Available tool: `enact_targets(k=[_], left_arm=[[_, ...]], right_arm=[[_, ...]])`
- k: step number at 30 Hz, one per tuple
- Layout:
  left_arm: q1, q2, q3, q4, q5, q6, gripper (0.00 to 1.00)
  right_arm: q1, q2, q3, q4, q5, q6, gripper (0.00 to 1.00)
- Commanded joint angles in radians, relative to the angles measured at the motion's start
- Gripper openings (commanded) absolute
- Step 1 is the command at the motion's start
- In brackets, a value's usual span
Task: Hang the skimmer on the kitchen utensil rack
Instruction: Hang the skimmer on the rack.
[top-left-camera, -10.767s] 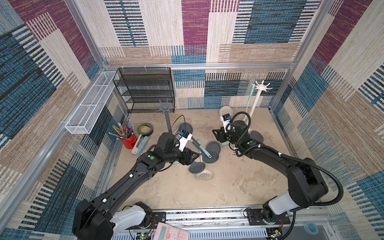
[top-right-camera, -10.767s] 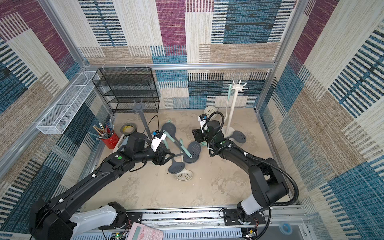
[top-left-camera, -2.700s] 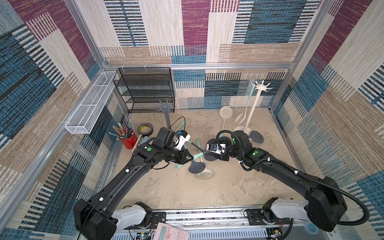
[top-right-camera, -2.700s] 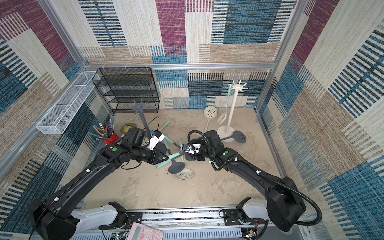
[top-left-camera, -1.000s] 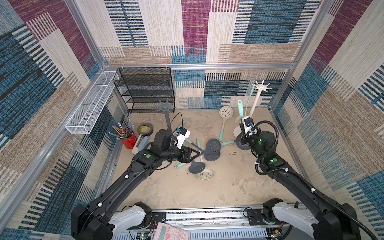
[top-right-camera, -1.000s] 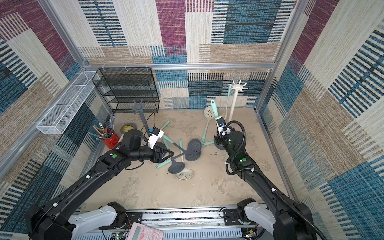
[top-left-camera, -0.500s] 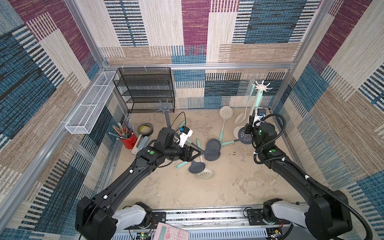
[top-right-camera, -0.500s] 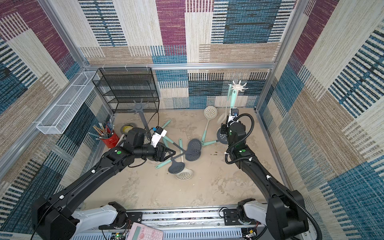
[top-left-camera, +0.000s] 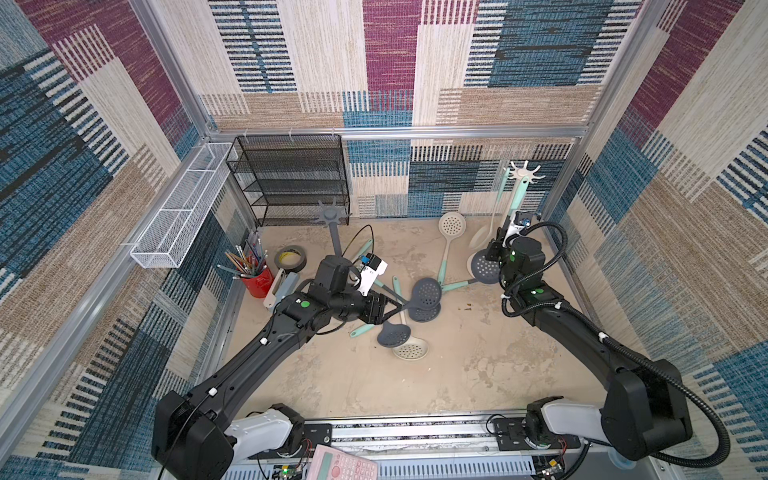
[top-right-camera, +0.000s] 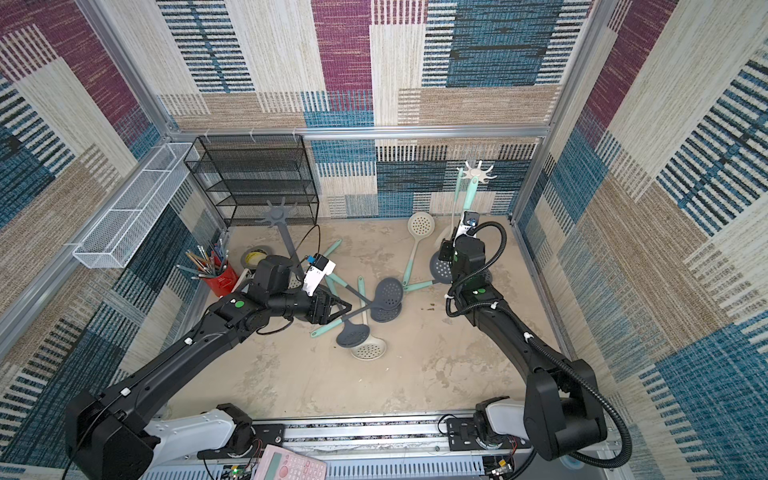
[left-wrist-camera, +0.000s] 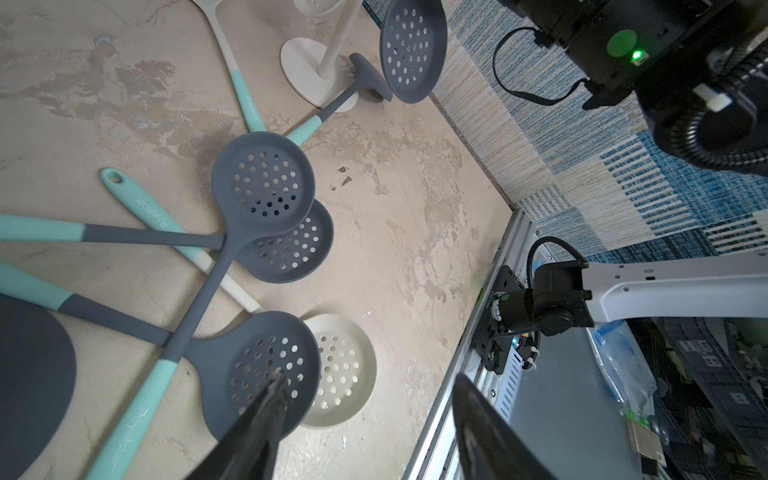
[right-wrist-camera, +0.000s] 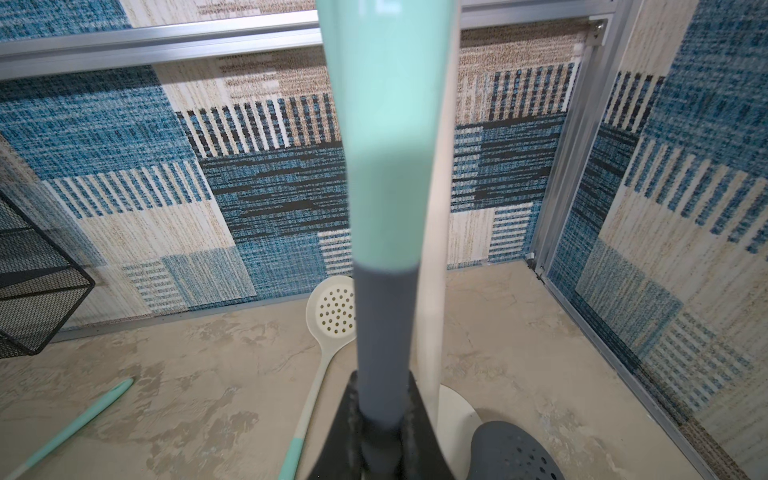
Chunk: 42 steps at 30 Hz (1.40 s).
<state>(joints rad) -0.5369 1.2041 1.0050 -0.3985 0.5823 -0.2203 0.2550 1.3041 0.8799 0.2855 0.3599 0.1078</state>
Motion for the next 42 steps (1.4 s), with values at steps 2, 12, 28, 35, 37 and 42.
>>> enact_targets(k=[2,12,28,35,37,42], left_arm=[[0.000,0.002,-0.005,0.014,0.031,0.024,0.64],[0.000,0.001,-0.008,0.014,0.033,0.025,0.63],[0.000,0.000,-0.003,-0.017,0.005,0.016,0.63],[0.000,-0.013,0.005,-0.107,-0.089,0.022,0.63],[0.001,-0.027,-0.009,-0.120,-0.116,0.019,0.64],[0.002,-0.035,-0.045,-0.146,-0.168,-0.014,0.65]], right_arm=[[-0.002,0.018,0.009,0.011,-0.004,0.015,0.06],[-0.003,0.051,0.016,0.009,-0.018,0.024,0.06],[-0.009,0.022,0.037,-0.028,-0.071,-0.040,0.44],[-0.008,-0.080,0.046,-0.095,-0.173,-0.075,0.58],[-0.005,-0.113,0.027,-0.106,-0.204,-0.052,0.59],[0.069,-0.166,-0.012,-0.152,-0.234,-0.068,0.61]])
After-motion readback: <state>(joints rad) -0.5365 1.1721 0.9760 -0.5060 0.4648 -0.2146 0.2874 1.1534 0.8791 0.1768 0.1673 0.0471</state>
